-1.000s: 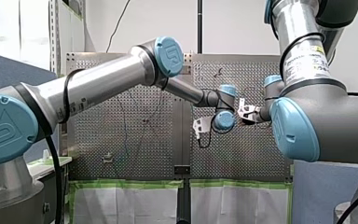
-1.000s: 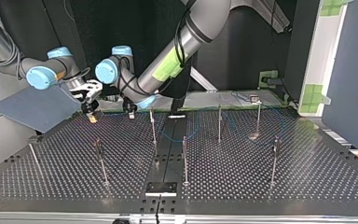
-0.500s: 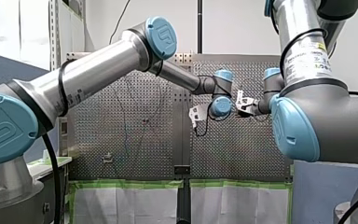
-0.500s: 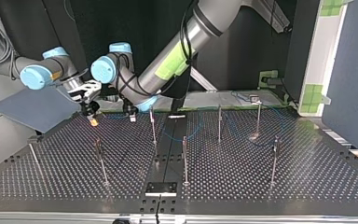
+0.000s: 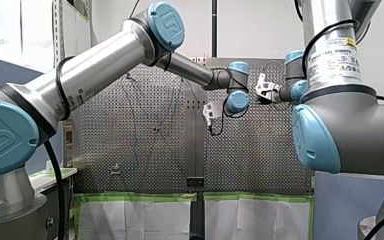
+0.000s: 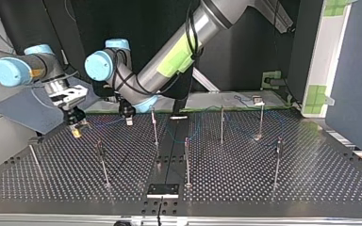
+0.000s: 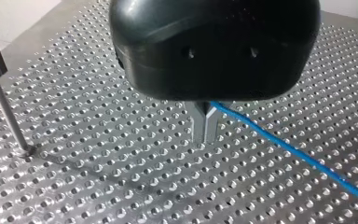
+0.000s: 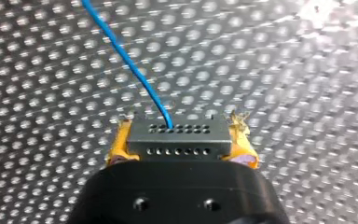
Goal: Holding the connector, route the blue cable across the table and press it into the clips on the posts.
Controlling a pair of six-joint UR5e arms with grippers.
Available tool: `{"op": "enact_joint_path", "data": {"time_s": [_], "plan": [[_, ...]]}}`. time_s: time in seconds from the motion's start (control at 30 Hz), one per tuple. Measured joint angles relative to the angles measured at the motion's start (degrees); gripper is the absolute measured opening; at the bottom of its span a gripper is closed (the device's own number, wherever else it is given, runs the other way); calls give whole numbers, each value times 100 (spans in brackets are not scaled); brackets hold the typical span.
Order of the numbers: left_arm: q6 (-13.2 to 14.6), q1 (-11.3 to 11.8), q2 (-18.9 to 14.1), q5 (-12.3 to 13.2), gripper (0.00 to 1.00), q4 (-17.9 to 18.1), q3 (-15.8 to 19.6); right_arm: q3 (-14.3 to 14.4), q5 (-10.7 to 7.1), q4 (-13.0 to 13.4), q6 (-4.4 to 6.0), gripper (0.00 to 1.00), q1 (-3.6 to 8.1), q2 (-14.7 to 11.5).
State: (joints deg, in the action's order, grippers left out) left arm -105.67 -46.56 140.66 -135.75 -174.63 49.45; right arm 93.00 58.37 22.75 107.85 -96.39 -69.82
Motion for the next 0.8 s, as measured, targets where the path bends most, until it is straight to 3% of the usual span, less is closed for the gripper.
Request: {"op": "enact_joint_path", "data": {"time_s": [0.1, 0.2, 0.8], "plan": [[19, -17, -26, -2, 0, -6, -5, 1, 34, -43, 164, 0, -1, -178], [43, -59, -91, -6, 0, -9, -19, 0, 65, -90, 241, 0, -1, -353], [193, -166, -507, -145, 0, -17, -62, -31, 109, -173, 318, 0, -19, -734]]}}
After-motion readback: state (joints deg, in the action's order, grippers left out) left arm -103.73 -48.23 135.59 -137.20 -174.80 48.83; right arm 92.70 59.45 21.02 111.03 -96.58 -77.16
